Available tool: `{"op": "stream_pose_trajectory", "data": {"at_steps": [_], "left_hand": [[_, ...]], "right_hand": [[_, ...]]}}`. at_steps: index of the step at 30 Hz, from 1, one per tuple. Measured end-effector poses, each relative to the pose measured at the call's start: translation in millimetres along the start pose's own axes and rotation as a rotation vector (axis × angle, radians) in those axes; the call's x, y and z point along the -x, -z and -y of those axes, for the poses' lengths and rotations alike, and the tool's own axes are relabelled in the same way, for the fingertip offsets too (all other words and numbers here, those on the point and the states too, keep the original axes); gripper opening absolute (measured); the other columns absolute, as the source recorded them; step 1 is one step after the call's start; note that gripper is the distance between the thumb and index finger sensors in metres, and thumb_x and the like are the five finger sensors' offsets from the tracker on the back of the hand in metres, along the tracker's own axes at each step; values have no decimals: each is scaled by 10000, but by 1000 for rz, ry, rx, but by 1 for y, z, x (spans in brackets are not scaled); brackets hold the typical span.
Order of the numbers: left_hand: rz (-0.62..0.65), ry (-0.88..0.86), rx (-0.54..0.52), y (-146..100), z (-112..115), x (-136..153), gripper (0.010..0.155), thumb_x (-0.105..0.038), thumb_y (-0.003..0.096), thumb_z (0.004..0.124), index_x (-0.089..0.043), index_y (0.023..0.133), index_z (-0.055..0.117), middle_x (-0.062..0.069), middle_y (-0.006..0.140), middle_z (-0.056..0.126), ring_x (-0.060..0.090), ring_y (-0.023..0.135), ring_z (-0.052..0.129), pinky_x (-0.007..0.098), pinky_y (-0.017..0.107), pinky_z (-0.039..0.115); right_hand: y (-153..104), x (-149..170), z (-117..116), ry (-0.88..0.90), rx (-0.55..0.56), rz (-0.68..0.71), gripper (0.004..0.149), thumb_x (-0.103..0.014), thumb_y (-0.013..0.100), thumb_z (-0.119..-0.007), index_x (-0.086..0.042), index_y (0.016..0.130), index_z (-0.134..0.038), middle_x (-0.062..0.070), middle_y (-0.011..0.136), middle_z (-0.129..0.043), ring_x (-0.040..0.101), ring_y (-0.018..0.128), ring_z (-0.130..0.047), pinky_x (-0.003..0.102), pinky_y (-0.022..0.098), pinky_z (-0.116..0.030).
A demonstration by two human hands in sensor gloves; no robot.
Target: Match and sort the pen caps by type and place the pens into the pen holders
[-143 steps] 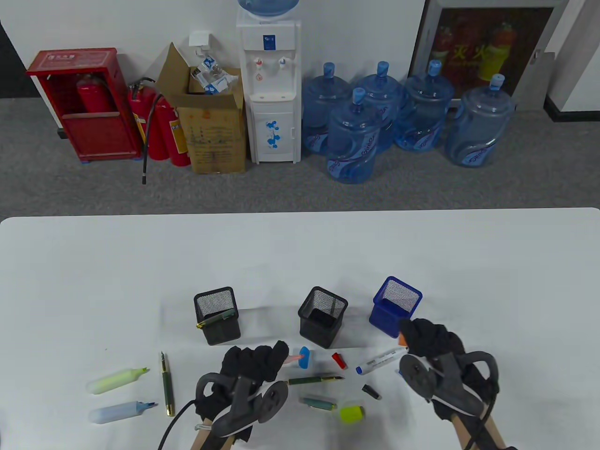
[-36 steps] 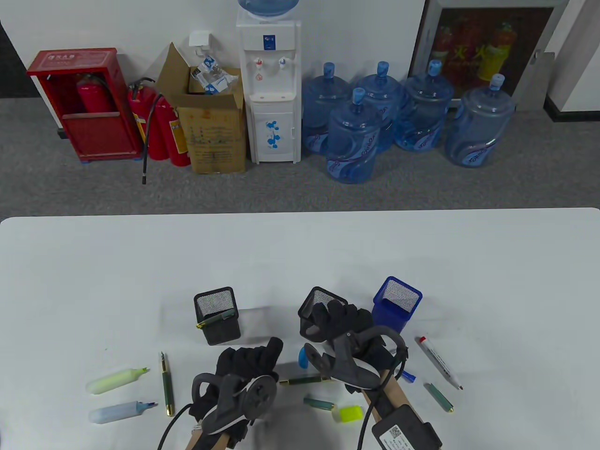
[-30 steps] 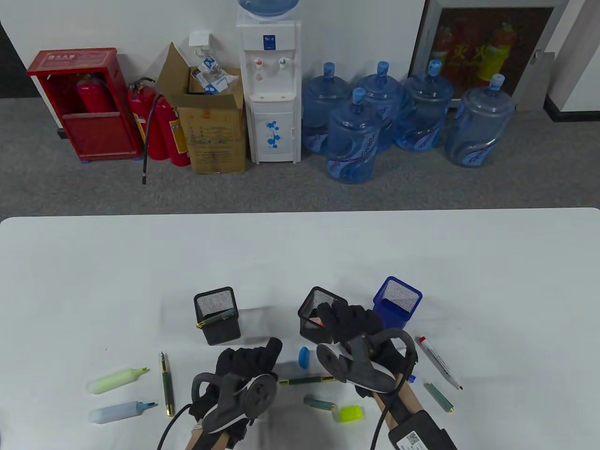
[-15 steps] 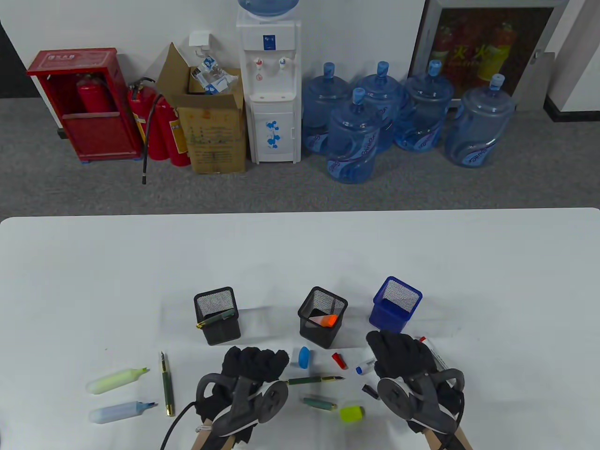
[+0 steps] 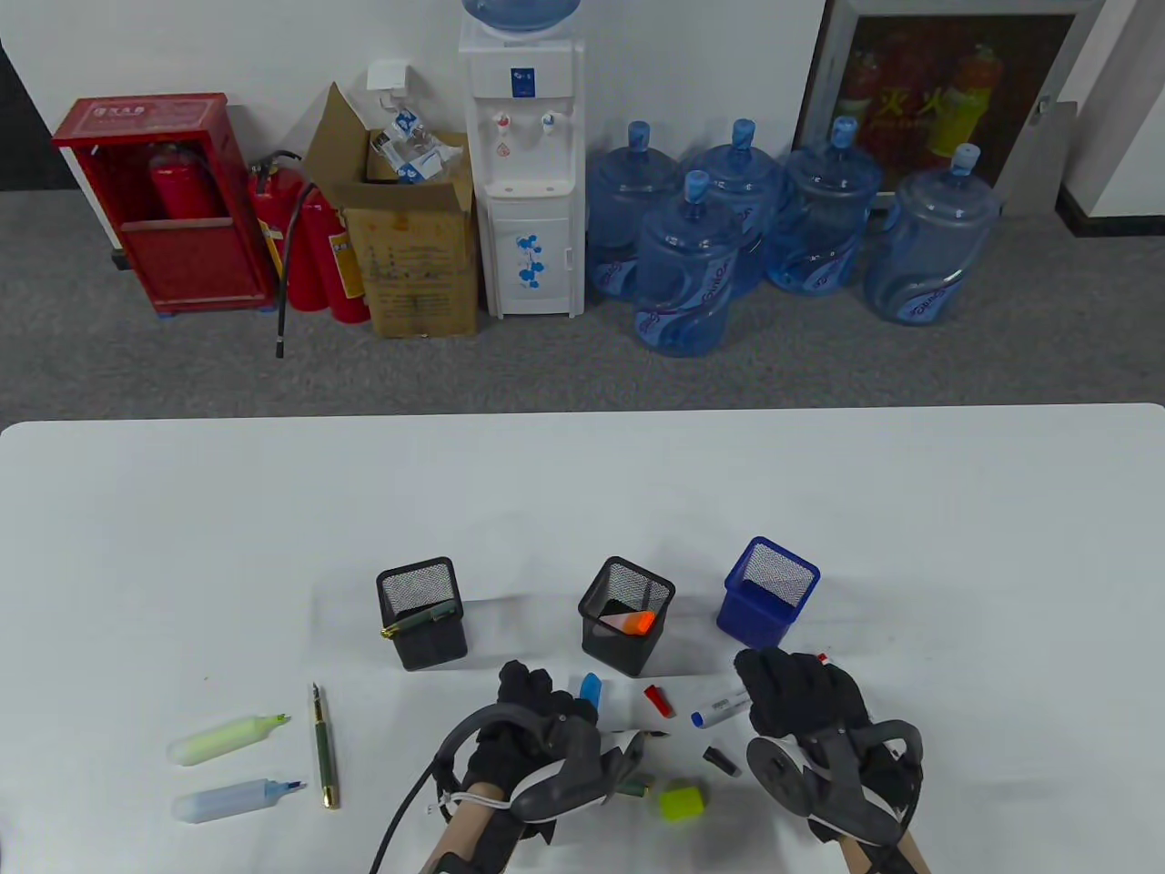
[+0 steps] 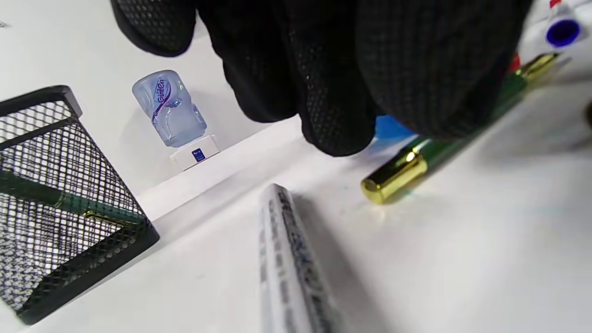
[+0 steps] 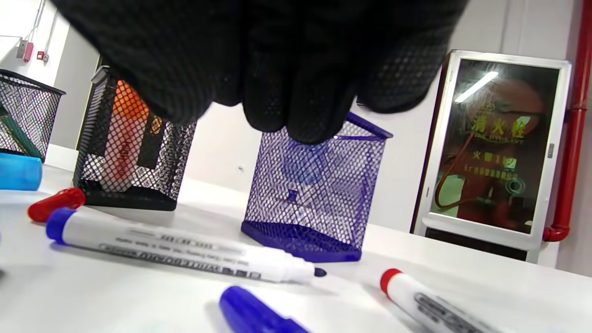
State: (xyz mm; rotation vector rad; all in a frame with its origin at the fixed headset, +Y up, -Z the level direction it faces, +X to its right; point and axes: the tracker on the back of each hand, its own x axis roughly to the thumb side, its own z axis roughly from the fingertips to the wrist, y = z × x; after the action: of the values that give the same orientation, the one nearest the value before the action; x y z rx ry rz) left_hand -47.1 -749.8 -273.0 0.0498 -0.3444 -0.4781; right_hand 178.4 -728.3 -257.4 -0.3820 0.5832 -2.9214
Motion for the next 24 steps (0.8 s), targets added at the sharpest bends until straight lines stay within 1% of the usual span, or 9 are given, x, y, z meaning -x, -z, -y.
{"op": "stream_pose_trajectory", "data": {"at_steps": [14, 20, 21, 24], "left_hand": [[-19, 9, 18, 5, 6, -12, 532, -396, 286, 951, -417, 814, 888, -157, 734, 1082, 162, 773, 1012, 561, 734, 680], [3, 2, 47, 4, 6, -13, 545, -359, 316, 921, -374, 856, 847, -130, 778, 1043, 194, 809, 978, 587, 751, 647], [9, 12, 53, 3, 7, -13, 549, -360, 322, 911, -372, 865, 832, -112, 789, 1035, 199, 815, 973, 590, 753, 644], [21, 18, 77, 3, 6, -12, 548, -343, 347, 865, -365, 890, 793, -121, 822, 1005, 209, 834, 955, 601, 756, 634]], "right_hand": [[0, 3, -1, -1, -12, -11, 579, -427, 369, -830, -307, 931, -763, -45, 914, -897, 176, 780, -981, 446, 594, -870], [0, 4, -1, -6, -18, -12, 578, -426, 369, -830, -306, 931, -764, -44, 914, -898, 174, 781, -980, 446, 596, -870], [0, 4, -1, -7, -19, -12, 581, -425, 368, -831, -305, 932, -764, -45, 914, -898, 174, 783, -980, 445, 595, -870], [0, 4, -1, -8, -18, -14, 579, -425, 370, -830, -306, 933, -762, -44, 914, -899, 174, 781, -981, 446, 595, -871]]}}
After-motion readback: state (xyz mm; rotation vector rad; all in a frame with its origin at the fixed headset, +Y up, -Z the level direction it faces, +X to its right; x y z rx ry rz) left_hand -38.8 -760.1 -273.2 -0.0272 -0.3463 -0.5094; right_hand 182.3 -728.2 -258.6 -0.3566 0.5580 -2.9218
